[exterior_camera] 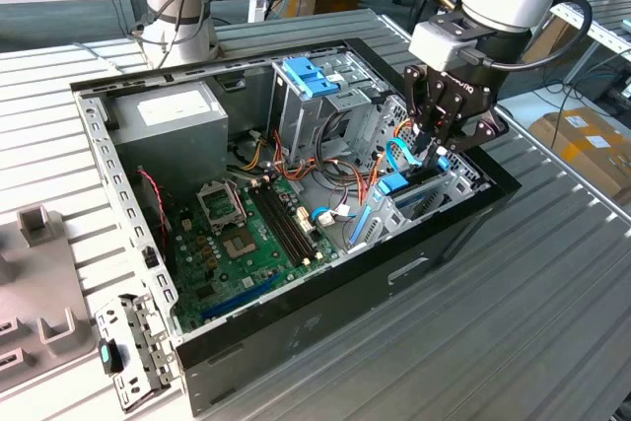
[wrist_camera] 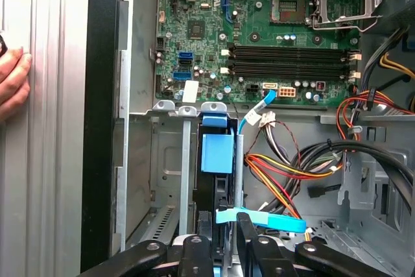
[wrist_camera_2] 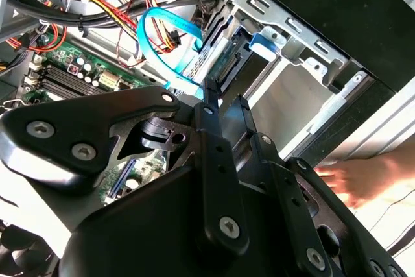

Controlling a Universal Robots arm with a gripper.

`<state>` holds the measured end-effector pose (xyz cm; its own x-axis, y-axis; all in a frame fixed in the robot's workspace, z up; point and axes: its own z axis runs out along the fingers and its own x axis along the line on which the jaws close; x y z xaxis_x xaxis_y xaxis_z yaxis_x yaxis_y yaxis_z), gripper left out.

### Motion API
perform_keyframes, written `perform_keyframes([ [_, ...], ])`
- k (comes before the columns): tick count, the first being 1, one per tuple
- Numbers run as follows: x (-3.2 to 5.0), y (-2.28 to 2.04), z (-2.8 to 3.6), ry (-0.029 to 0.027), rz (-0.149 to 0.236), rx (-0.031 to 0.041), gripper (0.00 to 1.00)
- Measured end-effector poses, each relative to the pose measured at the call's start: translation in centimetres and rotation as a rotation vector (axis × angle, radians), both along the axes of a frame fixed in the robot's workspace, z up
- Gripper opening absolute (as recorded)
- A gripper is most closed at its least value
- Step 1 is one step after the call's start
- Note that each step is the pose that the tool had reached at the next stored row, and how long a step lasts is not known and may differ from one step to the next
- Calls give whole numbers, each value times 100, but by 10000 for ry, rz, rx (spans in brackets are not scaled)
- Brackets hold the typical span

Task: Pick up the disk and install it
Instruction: 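Insert the second disk wire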

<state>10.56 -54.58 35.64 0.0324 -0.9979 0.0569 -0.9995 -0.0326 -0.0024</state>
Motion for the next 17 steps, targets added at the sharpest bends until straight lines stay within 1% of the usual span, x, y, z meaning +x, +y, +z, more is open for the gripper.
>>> perform_keyframes([
  [10,14,8,0,0,23,0,29],
  [17,14,25,-1,0,24,1,29],
])
